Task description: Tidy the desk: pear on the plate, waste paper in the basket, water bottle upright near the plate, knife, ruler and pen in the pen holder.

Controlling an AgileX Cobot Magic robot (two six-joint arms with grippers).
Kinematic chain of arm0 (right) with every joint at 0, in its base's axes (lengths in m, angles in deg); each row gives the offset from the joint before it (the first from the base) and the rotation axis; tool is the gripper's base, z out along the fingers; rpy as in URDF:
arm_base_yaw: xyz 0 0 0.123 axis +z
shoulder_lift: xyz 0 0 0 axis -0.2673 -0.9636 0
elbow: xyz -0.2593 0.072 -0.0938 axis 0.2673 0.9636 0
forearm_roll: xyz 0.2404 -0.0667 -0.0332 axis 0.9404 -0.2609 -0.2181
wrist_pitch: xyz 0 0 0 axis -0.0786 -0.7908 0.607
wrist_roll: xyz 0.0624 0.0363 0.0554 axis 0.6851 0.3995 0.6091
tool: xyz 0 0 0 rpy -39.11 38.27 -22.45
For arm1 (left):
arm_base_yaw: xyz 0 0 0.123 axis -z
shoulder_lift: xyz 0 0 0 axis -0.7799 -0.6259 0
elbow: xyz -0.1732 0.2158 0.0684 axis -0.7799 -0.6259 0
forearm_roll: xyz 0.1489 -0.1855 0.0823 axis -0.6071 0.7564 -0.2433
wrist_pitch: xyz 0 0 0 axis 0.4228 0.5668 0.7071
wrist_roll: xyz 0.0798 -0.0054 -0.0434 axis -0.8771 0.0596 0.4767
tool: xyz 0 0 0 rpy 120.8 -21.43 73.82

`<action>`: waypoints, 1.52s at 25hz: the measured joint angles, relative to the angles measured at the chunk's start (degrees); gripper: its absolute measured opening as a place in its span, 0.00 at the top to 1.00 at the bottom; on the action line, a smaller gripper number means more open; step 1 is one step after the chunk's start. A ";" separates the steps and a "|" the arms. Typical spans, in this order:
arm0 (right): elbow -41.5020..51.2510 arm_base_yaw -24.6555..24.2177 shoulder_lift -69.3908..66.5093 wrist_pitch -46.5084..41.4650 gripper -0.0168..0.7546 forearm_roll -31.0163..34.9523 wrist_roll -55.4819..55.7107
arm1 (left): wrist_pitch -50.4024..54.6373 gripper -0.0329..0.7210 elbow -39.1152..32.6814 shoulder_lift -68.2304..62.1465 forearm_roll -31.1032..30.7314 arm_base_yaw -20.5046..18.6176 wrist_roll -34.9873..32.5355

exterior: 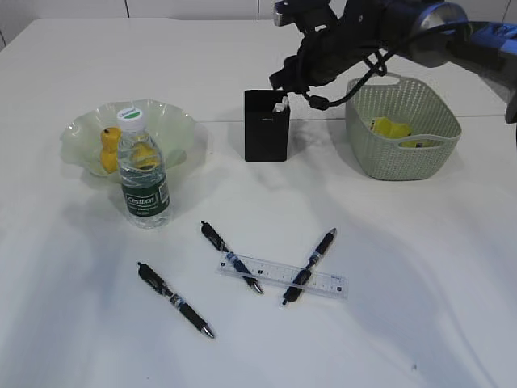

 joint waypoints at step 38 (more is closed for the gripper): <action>0.06 0.18 12.60 -36.71 0.64 -12.87 11.13 | 0.69 0.49 0.00 0.00 2.46 0.00 0.00</action>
